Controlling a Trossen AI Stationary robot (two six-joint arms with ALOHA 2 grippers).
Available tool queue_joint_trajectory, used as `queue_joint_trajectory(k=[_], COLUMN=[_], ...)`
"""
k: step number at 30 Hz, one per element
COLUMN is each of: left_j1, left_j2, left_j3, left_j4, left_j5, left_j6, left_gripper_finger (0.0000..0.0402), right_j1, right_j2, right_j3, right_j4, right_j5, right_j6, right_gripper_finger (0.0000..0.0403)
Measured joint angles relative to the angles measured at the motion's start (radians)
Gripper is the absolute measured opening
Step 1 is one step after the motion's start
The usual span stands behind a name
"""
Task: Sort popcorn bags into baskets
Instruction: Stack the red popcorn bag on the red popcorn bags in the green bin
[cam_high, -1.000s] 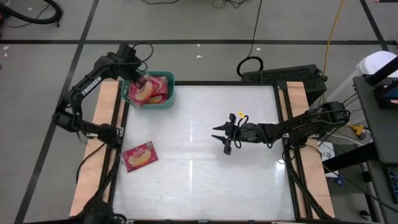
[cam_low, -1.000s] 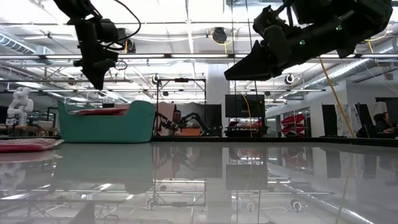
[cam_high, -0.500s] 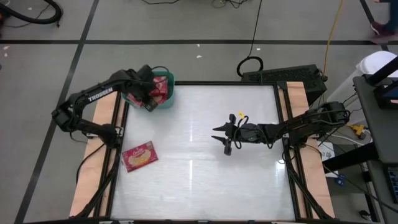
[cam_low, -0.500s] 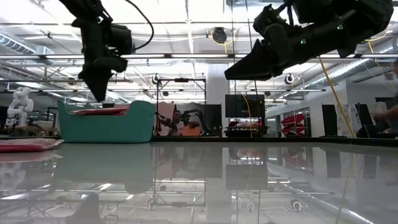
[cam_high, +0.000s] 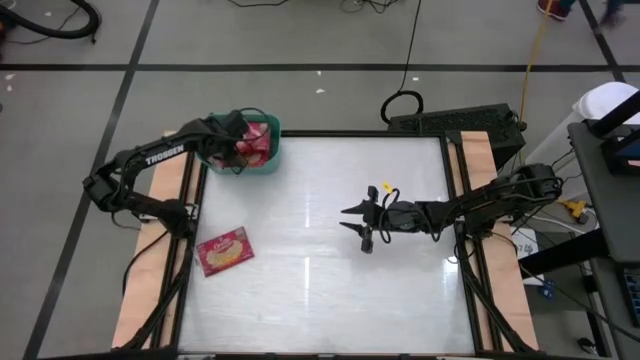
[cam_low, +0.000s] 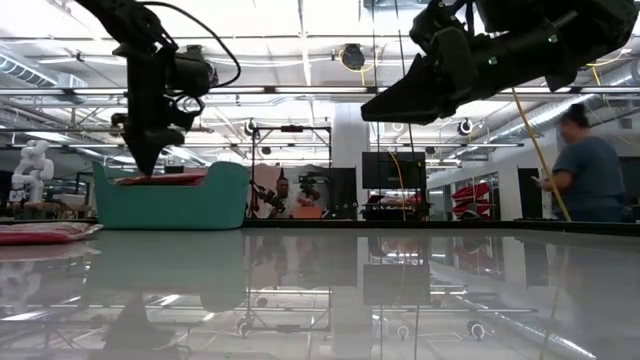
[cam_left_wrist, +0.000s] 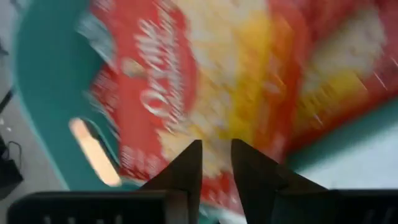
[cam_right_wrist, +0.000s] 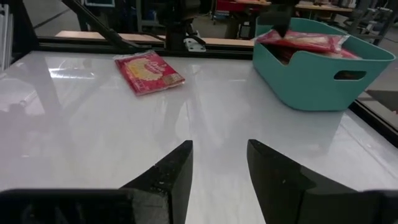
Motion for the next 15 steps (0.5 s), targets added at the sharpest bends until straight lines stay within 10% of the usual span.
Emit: queue_joint_trajectory(k=[15], left_j1=[0.006], left_j2=[-0.017], left_j3=[-0.002], left_j4=[0.063], left_j5=[0.142], left_j6=[-0.097], left_gripper_finger=[0.0005], right_j1=[0.0], right_j2=[0.0], right_j3=[0.0], right_j4=[0.015], right_j5=[-0.013], right_j6=[0.0], right_gripper_finger=[0.0144])
